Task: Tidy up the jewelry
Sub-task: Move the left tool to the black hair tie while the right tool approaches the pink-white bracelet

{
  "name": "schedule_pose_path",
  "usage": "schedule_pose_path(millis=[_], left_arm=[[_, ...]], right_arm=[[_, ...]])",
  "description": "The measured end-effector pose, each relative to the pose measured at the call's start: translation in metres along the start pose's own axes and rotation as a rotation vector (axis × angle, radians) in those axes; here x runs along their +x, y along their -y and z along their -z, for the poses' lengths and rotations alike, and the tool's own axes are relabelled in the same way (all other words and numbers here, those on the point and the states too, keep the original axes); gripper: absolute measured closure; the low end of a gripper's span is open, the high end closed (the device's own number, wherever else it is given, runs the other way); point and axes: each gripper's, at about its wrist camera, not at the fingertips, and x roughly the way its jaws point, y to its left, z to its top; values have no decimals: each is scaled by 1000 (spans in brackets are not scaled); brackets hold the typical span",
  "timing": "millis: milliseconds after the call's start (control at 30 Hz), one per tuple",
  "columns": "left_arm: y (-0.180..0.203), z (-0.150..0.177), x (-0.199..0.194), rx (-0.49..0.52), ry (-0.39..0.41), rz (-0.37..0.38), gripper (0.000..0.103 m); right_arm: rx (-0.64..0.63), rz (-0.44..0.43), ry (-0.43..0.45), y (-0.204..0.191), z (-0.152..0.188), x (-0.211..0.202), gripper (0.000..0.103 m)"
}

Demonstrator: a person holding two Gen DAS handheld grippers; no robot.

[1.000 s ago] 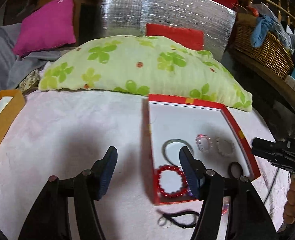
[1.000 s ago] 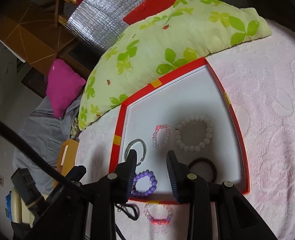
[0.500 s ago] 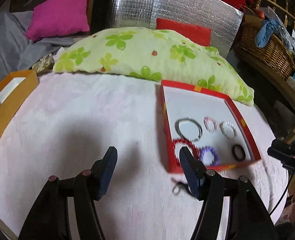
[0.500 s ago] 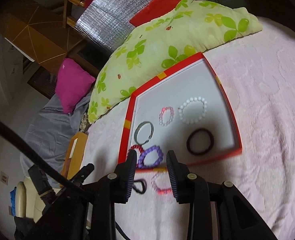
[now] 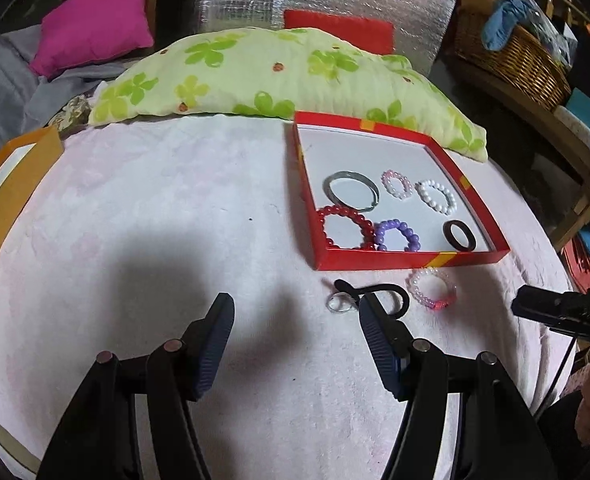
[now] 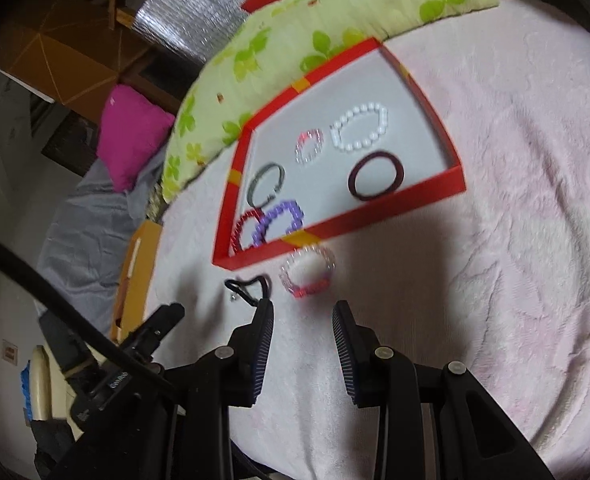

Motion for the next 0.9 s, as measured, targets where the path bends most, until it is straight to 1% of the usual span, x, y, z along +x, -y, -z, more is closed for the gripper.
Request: schedule_pose_path(millis=[133, 300, 367, 500, 667, 767, 900], left_arm=[[3, -1, 10, -4, -27, 14, 37], [-2, -5, 26, -62, -77, 54, 37], [-2, -6, 30, -77, -88, 72, 37], [2, -8, 36, -65, -96, 69, 37], [7, -9, 45, -53, -114, 61, 37], [9, -9, 51, -45, -128, 55, 37], [11, -7, 57, -32, -145, 39, 37]], right_arm=[[-36, 59, 5, -5, 1, 11, 69], [-55, 137, -2, -5, 0, 28, 69], [-57, 153, -3, -5, 0, 33, 69], [-75, 178, 16, -9, -1, 39, 69], [-86, 183, 34, -15, -3, 50, 69], [-85, 193, 28, -17, -4, 60, 69], [-122, 227, 44, -21, -1, 68, 68]])
